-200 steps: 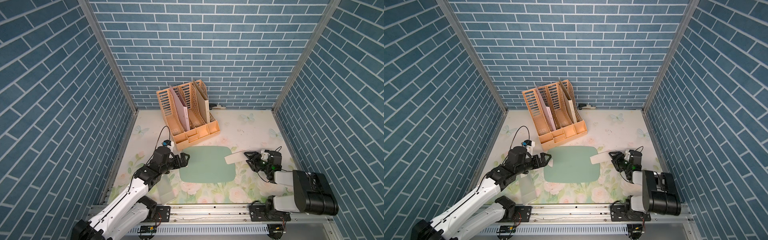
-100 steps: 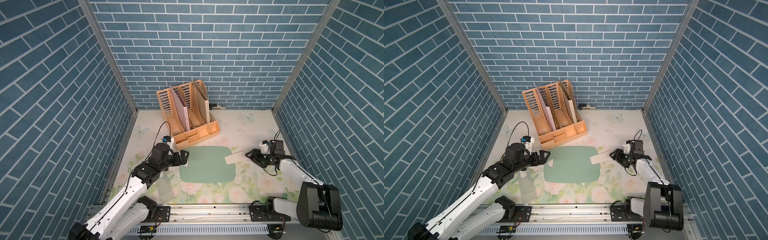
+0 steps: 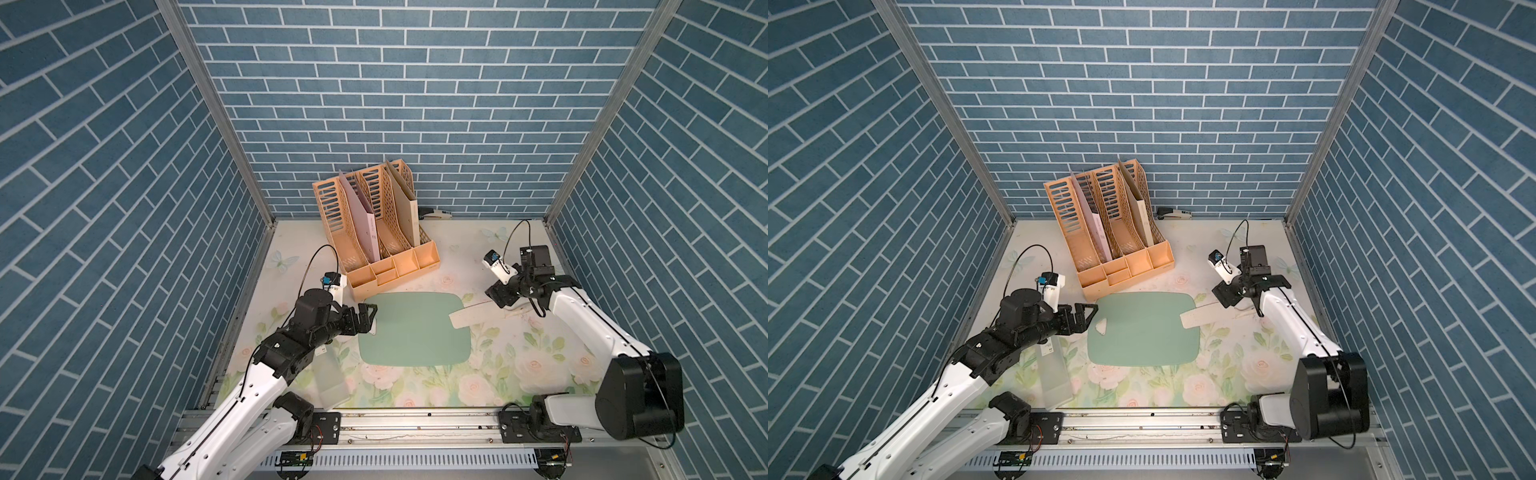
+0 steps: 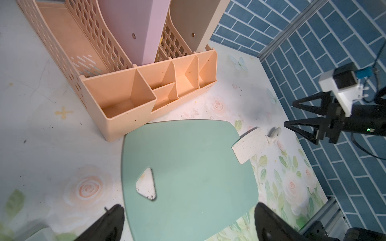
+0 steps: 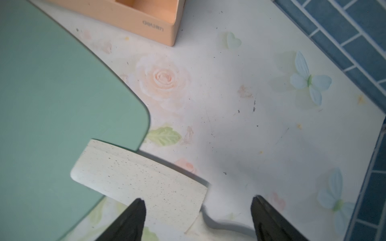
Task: Align the knife with the edge of the cutting board
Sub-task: Pick up the knife at the center of the board.
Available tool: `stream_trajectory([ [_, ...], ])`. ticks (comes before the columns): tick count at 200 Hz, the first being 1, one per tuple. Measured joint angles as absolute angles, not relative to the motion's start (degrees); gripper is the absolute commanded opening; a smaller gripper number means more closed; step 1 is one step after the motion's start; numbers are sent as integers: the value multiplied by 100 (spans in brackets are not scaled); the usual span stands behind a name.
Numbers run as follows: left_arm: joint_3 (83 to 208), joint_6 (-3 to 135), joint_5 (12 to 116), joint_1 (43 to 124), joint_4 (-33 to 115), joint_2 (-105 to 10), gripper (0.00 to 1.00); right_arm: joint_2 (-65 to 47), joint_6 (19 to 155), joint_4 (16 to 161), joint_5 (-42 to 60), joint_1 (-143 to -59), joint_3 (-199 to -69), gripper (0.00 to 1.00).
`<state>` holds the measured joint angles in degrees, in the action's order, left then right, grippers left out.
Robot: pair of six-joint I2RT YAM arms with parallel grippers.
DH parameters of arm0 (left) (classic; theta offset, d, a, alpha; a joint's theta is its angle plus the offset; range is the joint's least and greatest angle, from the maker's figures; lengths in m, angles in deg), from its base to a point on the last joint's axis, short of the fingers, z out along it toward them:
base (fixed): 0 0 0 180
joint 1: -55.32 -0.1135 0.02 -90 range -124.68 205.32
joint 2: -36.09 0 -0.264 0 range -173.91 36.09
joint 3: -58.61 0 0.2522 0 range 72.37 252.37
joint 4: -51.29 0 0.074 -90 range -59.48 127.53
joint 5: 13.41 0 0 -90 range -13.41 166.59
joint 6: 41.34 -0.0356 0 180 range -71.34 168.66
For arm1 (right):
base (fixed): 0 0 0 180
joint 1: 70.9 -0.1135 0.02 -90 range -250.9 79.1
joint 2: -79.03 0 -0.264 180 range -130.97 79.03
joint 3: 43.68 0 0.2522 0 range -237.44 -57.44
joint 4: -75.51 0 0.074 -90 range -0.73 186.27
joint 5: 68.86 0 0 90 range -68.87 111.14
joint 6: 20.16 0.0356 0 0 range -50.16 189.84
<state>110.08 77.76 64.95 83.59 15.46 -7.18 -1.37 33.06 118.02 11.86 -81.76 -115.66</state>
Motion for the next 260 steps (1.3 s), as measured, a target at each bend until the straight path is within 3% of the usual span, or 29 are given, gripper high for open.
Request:
stream_trajectory([
  [31,11008,7724,6353,8364,1548,-628,100,-701,2270,12460,1734,-8263,-11747,83],
  [84,11008,7665,6174,8364,1555,-646,100,-729,1411,12659,1861,-8265,-11133,86],
  [260,11006,7599,5842,8364,1631,-226,100,-1590,1090,12648,1822,-7568,-11183,84],
])
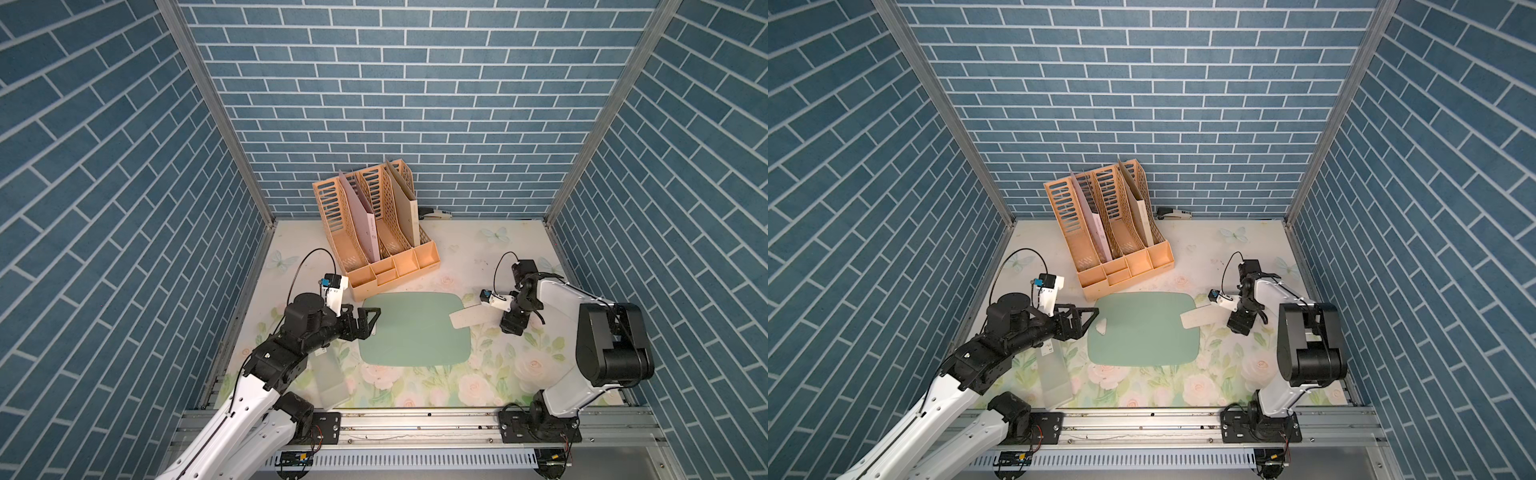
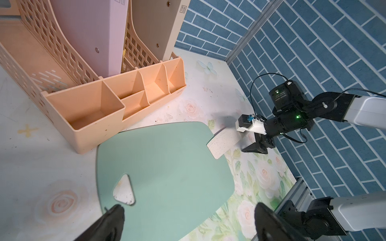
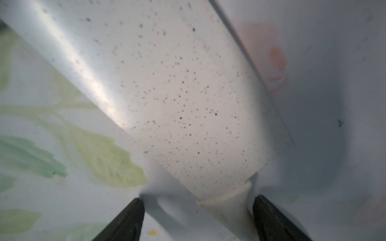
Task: Align the knife with the edge of the cutting board
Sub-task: Pick up the knife at the center of the board.
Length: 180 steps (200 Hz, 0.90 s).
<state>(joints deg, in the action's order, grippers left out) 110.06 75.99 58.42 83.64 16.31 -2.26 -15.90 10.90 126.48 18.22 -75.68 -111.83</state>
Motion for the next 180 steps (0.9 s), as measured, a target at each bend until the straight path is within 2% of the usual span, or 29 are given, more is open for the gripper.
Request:
stream_trajectory([
  [59,11006,7582,5754,8364,1708,-180,100,-1851,1090,12727,1688,-7467,-11428,82],
  [82,11006,7580,5722,8364,1734,-208,99,-1844,1112,12725,1599,-7404,-11393,74],
  [112,11004,7580,5715,8364,1756,-239,100,-1691,1114,12613,1496,-7367,-11203,52],
  [153,11004,7580,5695,8364,1817,-213,100,-1429,1088,12364,1450,-7358,-10904,31],
  [164,11004,7582,5691,8364,1824,-200,100,-1385,1092,12298,1459,-7354,-10856,16],
  [169,11004,7582,5691,8364,1830,-200,100,-1372,1099,12277,1457,-7349,-10842,0],
  [180,11004,7582,5682,8364,1848,-204,100,-1335,1107,12248,1439,-7343,-10814,0],
])
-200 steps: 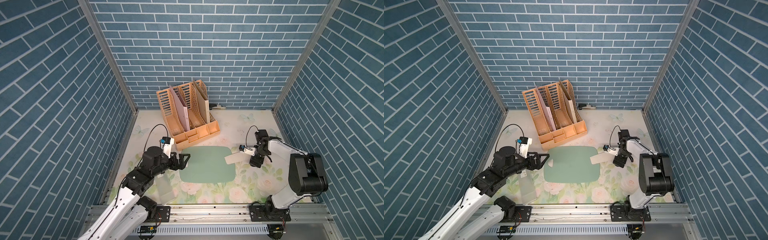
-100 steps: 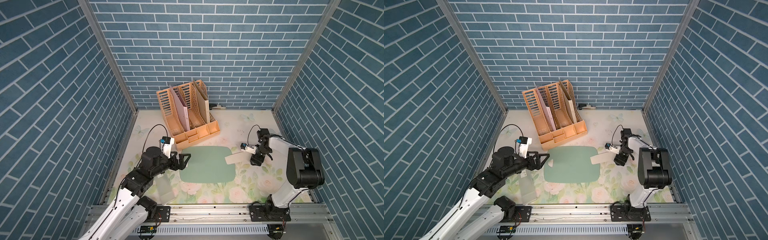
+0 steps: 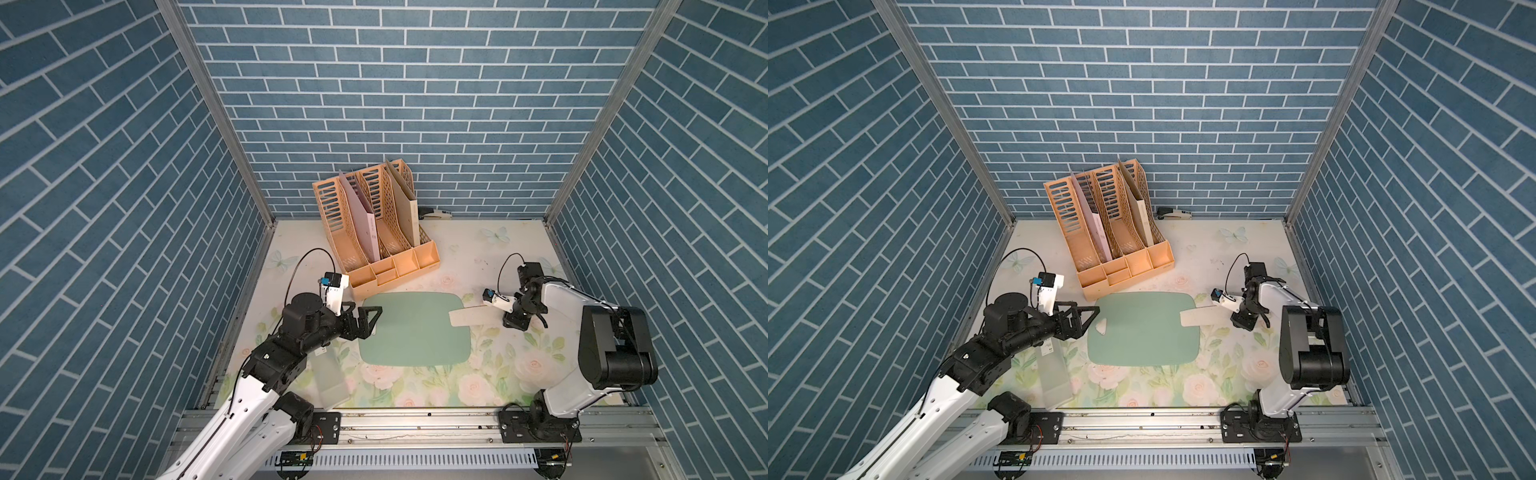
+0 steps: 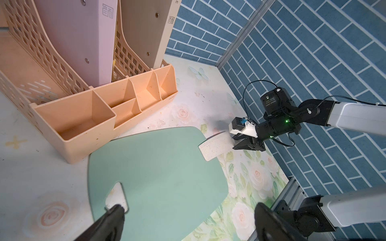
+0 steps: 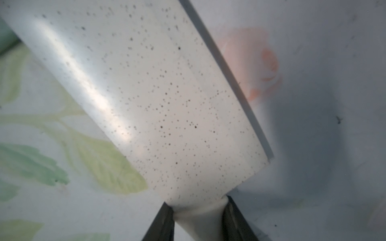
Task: Align the knife with the edge of the cutting board
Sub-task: Pick up the knife at the center of the board, then place the knife at the edge of the cutting board.
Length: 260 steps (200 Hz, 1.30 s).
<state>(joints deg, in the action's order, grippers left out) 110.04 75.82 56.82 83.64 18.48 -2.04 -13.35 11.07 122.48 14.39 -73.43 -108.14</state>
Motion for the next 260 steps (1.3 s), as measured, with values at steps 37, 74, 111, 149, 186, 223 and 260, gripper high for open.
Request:
stream_trajectory([
  [37,10995,7582,5680,8364,1867,-217,100,-1225,1566,12060,1144,-7231,-10731,0],
  [74,10995,7582,5682,8364,1898,-226,100,-607,2655,11693,864,-7207,-10670,0],
  [111,10995,7582,5698,8366,1898,-250,100,211,4008,11225,803,-7207,-10495,0],
  [149,10995,7584,5743,8375,1894,-331,100,429,5986,11249,814,-7207,-10759,0],
  [186,10995,7586,5837,8416,1894,-357,100,442,8110,11833,770,-7459,-11153,0],
  [223,10995,7604,5925,8449,1896,-444,100,1465,10357,11874,694,-8320,-9975,0],
  [260,10995,7641,6028,8484,1894,-545,100,2337,12187,11785,821,-9474,-8923,0],
])
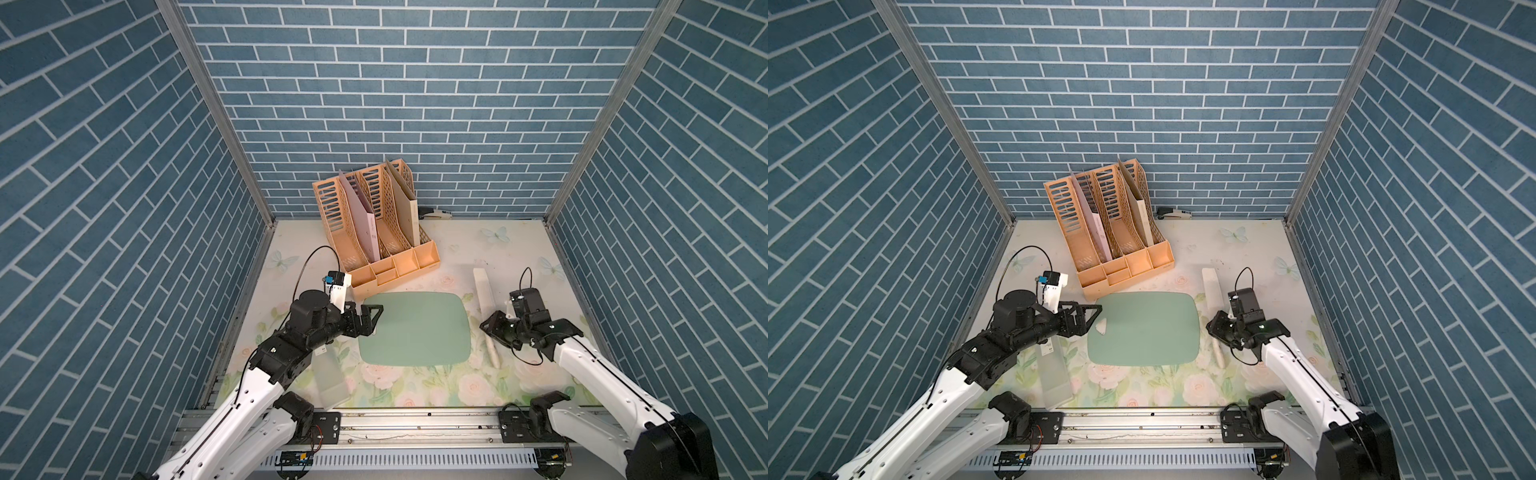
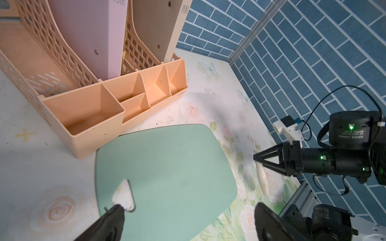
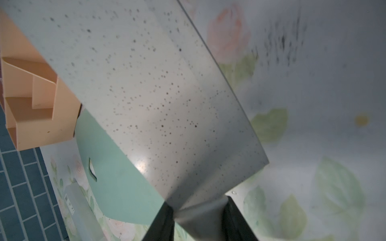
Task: Align the knife with the edge of the cutting board
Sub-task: Place the knife at the edge of the cutting board.
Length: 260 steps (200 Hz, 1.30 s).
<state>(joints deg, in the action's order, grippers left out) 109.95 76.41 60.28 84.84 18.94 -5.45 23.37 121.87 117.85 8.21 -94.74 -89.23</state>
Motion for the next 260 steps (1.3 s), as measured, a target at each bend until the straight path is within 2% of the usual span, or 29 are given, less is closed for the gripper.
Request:
stream_trajectory([
  [40,10995,7654,6135,8497,1894,-615,100,2648,13583,11354,1199,-10984,-8432,0],
  [68,10995,7682,6196,8501,1891,-665,99,2523,14178,11214,1509,-11579,-8329,0],
  [142,10995,7733,6331,8560,1852,-742,100,2044,14709,10779,1800,-11944,-8163,0],
  [260,10995,7737,6371,8565,1852,-768,100,2370,15024,10491,1839,-12081,-7800,0],
])
